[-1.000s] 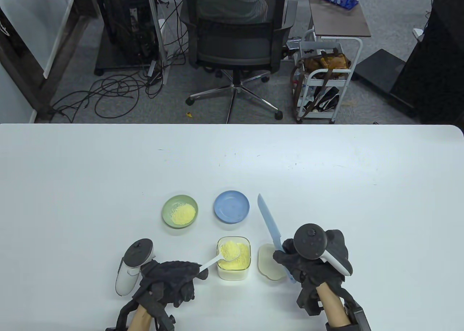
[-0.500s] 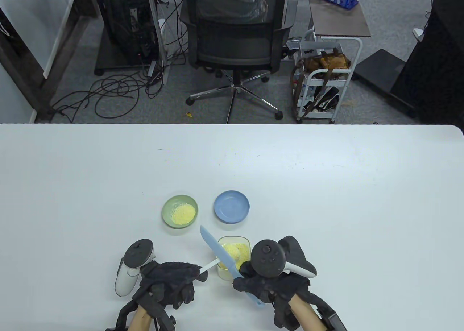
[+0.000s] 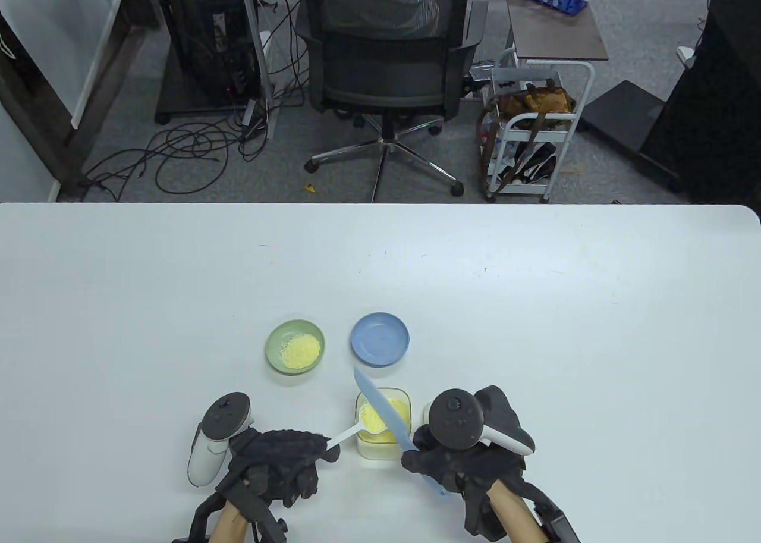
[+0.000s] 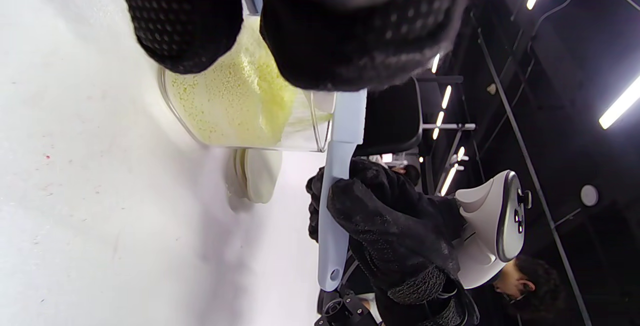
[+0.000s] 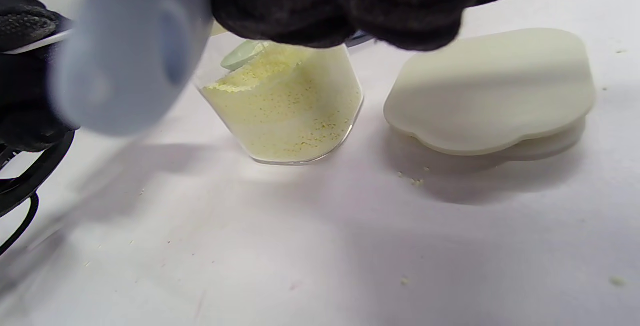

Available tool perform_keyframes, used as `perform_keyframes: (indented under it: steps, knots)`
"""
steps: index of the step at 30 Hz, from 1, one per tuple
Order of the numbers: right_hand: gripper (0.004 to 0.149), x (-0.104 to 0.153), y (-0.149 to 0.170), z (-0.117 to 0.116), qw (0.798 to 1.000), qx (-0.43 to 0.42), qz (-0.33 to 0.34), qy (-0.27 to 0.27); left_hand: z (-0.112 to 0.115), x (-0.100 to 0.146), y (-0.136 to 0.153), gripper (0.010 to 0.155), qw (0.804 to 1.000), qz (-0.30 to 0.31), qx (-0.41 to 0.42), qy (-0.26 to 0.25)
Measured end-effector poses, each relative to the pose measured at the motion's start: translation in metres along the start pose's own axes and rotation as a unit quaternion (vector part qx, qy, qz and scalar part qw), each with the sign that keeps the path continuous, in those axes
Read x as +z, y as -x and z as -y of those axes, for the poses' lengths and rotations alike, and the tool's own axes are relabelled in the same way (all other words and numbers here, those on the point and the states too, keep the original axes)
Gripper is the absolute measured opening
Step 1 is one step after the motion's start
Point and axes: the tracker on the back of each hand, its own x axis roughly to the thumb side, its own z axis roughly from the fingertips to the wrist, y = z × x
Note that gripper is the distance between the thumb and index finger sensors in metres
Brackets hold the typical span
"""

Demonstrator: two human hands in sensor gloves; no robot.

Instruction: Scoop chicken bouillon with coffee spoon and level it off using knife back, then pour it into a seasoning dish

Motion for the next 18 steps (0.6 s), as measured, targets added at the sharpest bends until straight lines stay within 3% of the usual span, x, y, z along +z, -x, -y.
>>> perform_keyframes:
  steps: [12,18]
  knots:
    - [0.042,0.011,0.036,0.013,0.997,-0.052,-0.037,0.045,0.000,0.000,0.000,0.049,1.000,0.001,0.006,0.003]
    - [0.042,0.013,0.084,0.030,0.972,-0.106,-0.141,0.155,-0.001,0.000,0.000,0.050,1.000,0.004,0.010,-0.006]
